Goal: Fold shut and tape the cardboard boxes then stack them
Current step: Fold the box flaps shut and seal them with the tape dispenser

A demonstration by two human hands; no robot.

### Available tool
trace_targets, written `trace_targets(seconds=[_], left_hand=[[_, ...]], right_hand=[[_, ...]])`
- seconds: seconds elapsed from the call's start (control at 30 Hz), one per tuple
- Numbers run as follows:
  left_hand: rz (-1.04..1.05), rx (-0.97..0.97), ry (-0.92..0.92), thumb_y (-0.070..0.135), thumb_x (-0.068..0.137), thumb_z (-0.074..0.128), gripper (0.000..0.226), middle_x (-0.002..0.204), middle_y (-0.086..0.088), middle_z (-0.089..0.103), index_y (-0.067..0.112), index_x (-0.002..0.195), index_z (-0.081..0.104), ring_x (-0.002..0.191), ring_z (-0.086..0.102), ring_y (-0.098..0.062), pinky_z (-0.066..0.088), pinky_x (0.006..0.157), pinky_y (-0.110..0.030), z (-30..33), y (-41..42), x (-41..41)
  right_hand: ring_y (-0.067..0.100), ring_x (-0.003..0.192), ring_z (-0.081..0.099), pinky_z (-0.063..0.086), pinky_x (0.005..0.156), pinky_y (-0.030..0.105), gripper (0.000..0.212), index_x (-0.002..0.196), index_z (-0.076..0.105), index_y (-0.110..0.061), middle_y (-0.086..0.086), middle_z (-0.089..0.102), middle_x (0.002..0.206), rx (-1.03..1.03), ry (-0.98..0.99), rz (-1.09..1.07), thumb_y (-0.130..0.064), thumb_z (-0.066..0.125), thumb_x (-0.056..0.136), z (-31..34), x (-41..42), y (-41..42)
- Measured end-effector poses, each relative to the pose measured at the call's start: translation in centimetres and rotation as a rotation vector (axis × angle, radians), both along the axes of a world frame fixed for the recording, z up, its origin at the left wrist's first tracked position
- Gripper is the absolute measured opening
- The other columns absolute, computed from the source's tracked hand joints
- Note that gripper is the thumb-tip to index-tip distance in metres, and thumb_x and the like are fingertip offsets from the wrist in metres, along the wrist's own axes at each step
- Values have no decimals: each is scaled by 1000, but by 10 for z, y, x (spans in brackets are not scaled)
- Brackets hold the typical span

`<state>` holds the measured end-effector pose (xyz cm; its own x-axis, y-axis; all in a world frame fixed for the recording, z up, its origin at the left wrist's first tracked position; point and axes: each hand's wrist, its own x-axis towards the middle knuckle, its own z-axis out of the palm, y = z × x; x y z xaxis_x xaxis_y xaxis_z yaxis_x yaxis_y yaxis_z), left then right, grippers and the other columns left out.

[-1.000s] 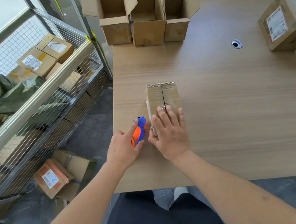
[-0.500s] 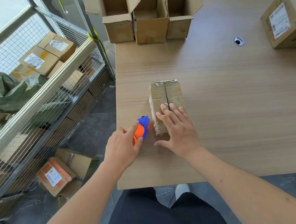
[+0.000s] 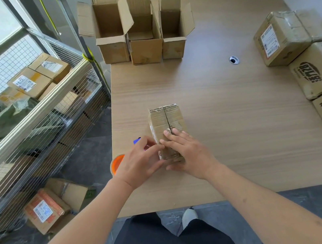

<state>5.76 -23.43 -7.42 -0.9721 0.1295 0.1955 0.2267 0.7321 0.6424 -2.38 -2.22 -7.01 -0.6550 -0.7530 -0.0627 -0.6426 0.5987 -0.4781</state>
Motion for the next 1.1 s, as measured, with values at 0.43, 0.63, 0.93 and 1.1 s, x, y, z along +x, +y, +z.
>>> trace_targets(seconds=[0.43,0.63,0.93,1.1], left_hand=[[-134,127,-13,20,88,81,21,146,-6,53,18,108,81,141,44,-11,39,114,-28,-22,-10,-11],[-46,62,-23,26,86,84,23,150,-4,54,17,106,81,147,42,-26,48,109,-43,-17,0,-2],[11,-147,38,13,72,92,23,129,-14,69,5,74,70,125,63,-35,59,93,-53,8,41,-12],[84,-185,20,5,68,93,29,122,-14,73,-2,85,70,125,62,-42,63,75,-50,9,56,-7]], right_hand=[[28,137,54,41,115,46,64,124,72,-15,1,60,145,-142,220,-133,-51,87,73,-20,6,-9],[28,132,58,48,108,48,68,120,74,-15,0,63,140,-114,160,-96,-44,94,63,-9,-3,-9],[28,111,64,56,86,44,39,114,75,-22,0,67,121,-29,140,58,-28,85,77,16,-24,37],[27,103,61,52,85,42,22,93,71,-21,-1,65,108,-73,240,-41,-32,82,78,4,-10,32]])
